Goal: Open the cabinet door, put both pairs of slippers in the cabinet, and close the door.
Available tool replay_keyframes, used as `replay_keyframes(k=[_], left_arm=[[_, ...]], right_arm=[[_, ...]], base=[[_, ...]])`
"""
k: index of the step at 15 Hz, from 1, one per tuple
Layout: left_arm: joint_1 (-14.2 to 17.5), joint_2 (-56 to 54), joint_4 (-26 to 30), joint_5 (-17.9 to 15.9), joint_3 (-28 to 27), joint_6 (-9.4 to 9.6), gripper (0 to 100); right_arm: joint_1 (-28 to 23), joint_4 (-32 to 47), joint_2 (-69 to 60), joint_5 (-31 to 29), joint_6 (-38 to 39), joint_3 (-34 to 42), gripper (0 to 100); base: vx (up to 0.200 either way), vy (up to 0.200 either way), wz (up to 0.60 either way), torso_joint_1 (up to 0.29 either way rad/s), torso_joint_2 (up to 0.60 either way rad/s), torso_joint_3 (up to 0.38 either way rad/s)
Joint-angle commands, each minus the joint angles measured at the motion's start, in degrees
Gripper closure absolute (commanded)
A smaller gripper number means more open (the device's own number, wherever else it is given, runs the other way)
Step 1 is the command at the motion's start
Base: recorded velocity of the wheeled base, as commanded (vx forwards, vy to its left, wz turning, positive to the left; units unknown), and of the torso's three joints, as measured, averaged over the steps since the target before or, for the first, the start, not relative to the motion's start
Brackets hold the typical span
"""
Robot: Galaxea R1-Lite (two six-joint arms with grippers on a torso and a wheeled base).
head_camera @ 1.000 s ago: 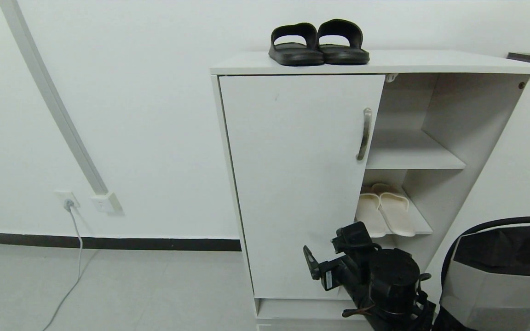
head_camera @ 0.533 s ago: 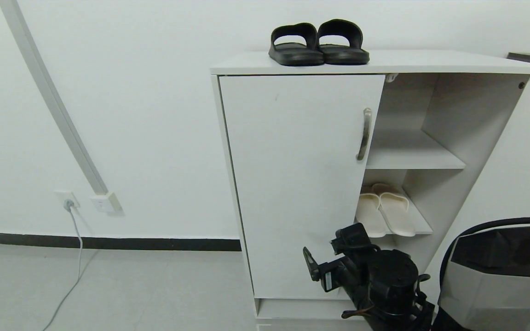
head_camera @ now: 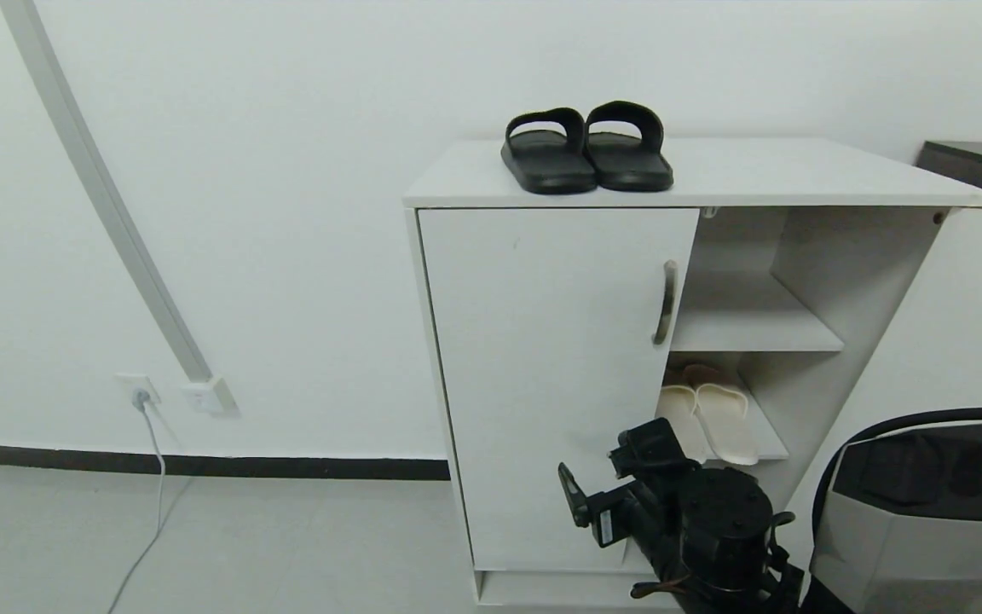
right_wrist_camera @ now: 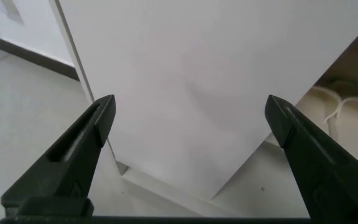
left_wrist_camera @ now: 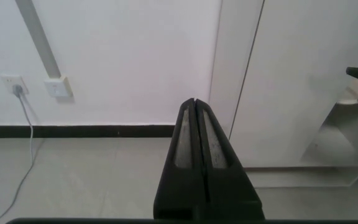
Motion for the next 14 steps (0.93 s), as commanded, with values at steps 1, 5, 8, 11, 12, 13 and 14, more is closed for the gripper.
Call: replay_keyframes(k=[1, 5, 8, 11, 12, 13, 14], left_arm=[[0.1, 0.1, 0.0, 0.0, 0.0, -0.07, 100], [0.1, 0.1, 0.0, 0.0, 0.0, 0.02, 100], [0.1, 0.1, 0.0, 0.0, 0.0, 0.02, 100], [0.1, 0.1, 0.0, 0.0, 0.0, 0.02, 100], [0.1, 0.1, 0.0, 0.0, 0.0, 0.02, 100], [0.1, 0.1, 0.0, 0.0, 0.0, 0.02, 100], [0.1, 0.1, 0.0, 0.0, 0.0, -0.07, 100]], right_arm=[[0.1, 0.0, 0.1, 0.0, 0.0, 0.0, 0], [0.1, 0.0, 0.1, 0.0, 0.0, 0.4, 0], [0.0, 0.0, 0.1, 0.0, 0.0, 0.4, 0], [0.1, 0.0, 0.1, 0.0, 0.0, 0.5, 0], [0.1, 0.0, 0.1, 0.0, 0.0, 0.5, 0], [0.1, 0.0, 0.1, 0.0, 0.1, 0.5, 0], [0.0, 0.0, 0.1, 0.0, 0.1, 0.6, 0]], base=[[0.000, 0.000, 0.00, 0.110, -0.48, -0.354], [0.000, 0.000, 0.00, 0.126, -0.47, -0.339], [0.000, 0.000, 0.00, 0.150, -0.47, -0.320], [0.000, 0.000, 0.00, 0.175, -0.48, -0.318], [0.000, 0.000, 0.00, 0.183, -0.49, -0.300], [0.000, 0.000, 0.00, 0.188, -0.50, -0.320], [0.000, 0.000, 0.00, 0.193, -0.51, -0.310]])
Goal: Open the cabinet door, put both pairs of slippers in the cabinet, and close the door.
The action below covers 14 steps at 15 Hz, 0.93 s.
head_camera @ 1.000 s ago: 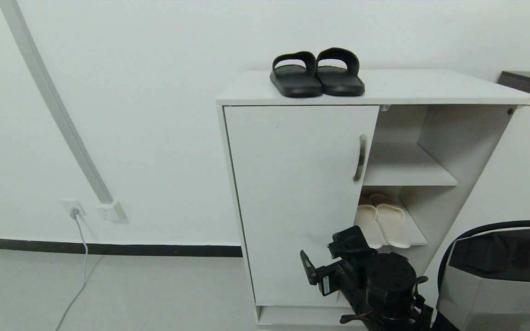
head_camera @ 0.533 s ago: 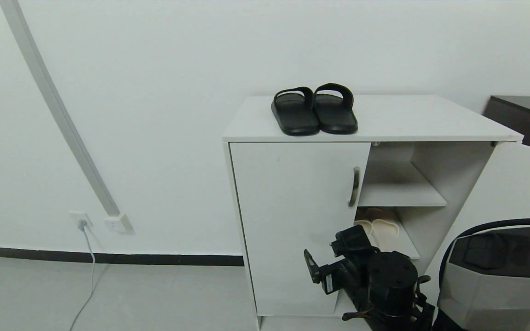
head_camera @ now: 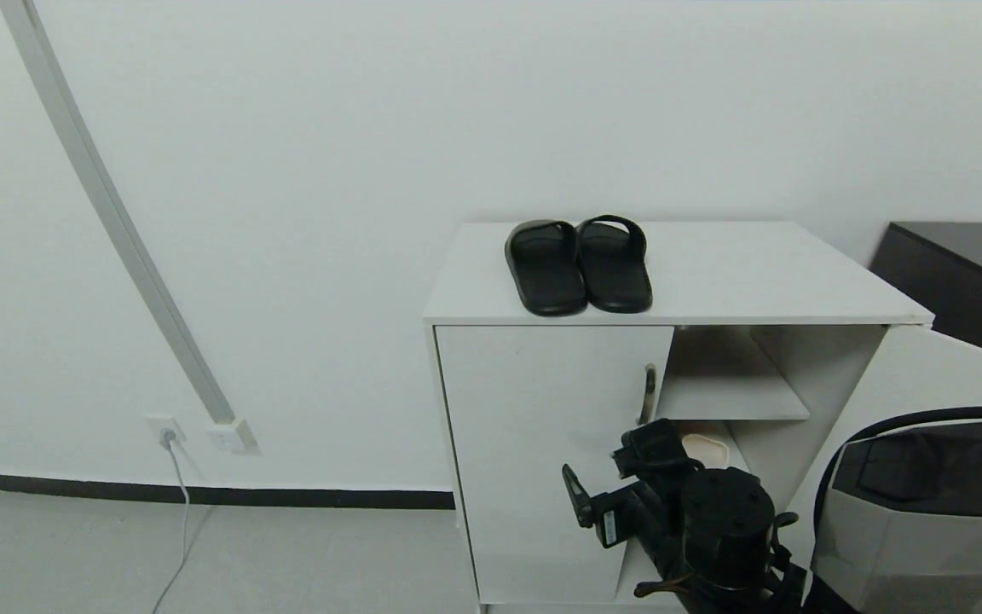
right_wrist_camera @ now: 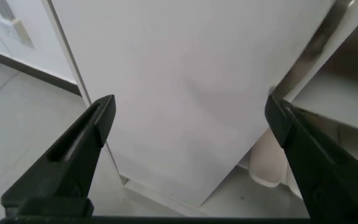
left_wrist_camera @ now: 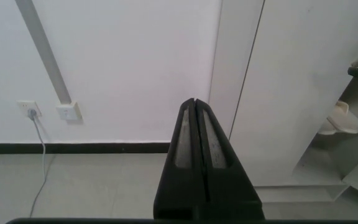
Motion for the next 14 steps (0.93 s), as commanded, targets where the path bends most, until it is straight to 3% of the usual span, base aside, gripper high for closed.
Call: replay_keyframes(k=[1, 14], left_arm=[[-0.1, 0.1, 0.0, 0.0, 0.0, 0.02, 100], [0.0, 0.1, 0.0, 0.0, 0.0, 0.02, 100]], right_arm=[[0.1, -0.1, 0.1, 0.0, 0.0, 0.1, 0], [0.1, -0.1, 0.1, 0.0, 0.0, 0.2, 0]], base=[[0.000, 0.000, 0.00, 0.203, -0.52, -0.310], [0.000, 0.000, 0.00, 0.237, -0.56, -0.316]])
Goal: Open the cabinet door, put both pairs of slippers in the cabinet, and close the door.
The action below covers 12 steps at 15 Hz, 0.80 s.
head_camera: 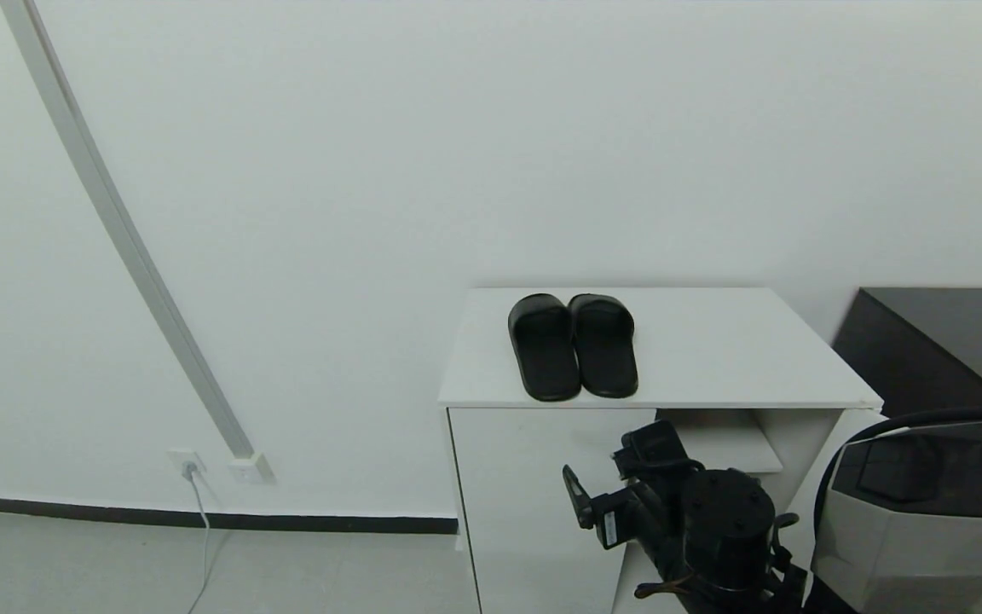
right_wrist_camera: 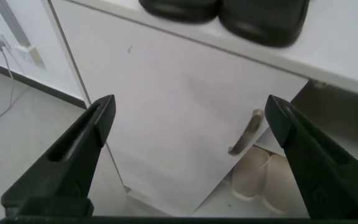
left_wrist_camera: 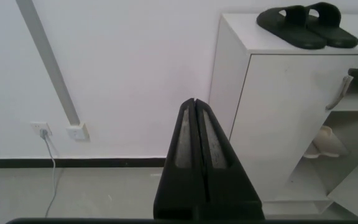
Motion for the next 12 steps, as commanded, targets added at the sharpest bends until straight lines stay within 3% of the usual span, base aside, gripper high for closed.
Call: replay_keyframes(k=[1, 6, 12], left_arm=[[0.0, 0.1, 0.0, 0.0, 0.0, -0.02, 100], [-0.1, 0.1, 0.0, 0.0, 0.0, -0.10, 100], [0.0, 0.1, 0.0, 0.1, 0.0, -0.10, 100]], right_arm=[[0.0, -0.1, 0.1, 0.0, 0.0, 0.0, 0], [-0.1, -0.1, -0.1, 1.2, 0.1, 0.0, 0], [-1.2, 2.0, -0.8, 1.2, -2.7, -6.4, 0]], base=[[0.000, 0.000, 0.00, 0.203, -0.43, -0.237], [0.000, 0.000, 0.00, 0.176, -0.37, -0.203], [0.000, 0.000, 0.00, 0.015, -0.03, -0.017]])
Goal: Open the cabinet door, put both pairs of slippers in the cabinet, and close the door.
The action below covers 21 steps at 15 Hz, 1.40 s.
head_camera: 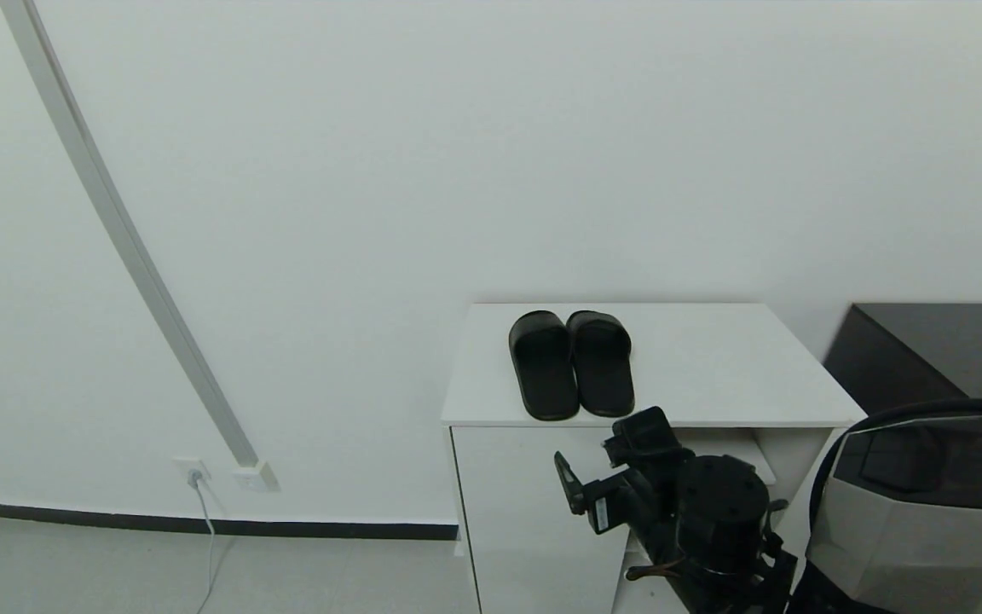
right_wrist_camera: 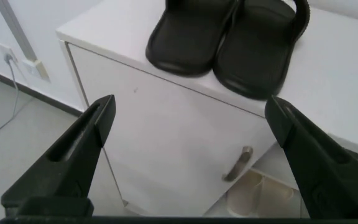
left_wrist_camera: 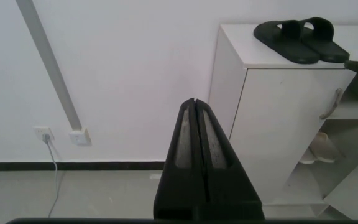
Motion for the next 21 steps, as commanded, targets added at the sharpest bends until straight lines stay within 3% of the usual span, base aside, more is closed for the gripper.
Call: replay_keyframes(k=[1, 4, 7, 9, 18, 21], left_arm=[[0.0, 0.1, 0.0, 0.0, 0.0, 0.05, 100], [0.0, 0.1, 0.0, 0.0, 0.0, 0.05, 100], [0.0, 0.1, 0.0, 0.0, 0.0, 0.13, 100], [0.0, 0.1, 0.0, 0.0, 0.1, 0.22, 100], [0.0, 0.1, 0.0, 0.0, 0.0, 0.13, 100], [0.0, 0.1, 0.0, -0.1, 0.0, 0.13, 100]], right_arm=[[-1.1, 6.3, -1.9, 0.0, 0.2, -4.7, 0], [-1.2, 20.3, -7.1, 0.0, 4.0, -11.3, 0], [-1.1, 45.5, -13.2, -1.0, 12.4, -24.1, 0], [-1.0, 55.5, -13.6, -4.4, 17.5, -29.3, 0], [-0.6, 55.8, -11.5, -5.9, 19.4, -28.6, 0], [-0.6, 54.9, -10.7, -5.9, 19.4, -28.2, 0]], base=[[0.000, 0.000, 0.00, 0.000, 0.00, 0.000], [0.000, 0.000, 0.00, 0.000, 0.00, 0.000], [0.000, 0.000, 0.00, 0.000, 0.00, 0.000], [0.000, 0.000, 0.00, 0.000, 0.00, 0.000], [0.000, 0.000, 0.00, 0.000, 0.00, 0.000], [0.200, 0.000, 0.00, -0.006, 0.00, 0.005]])
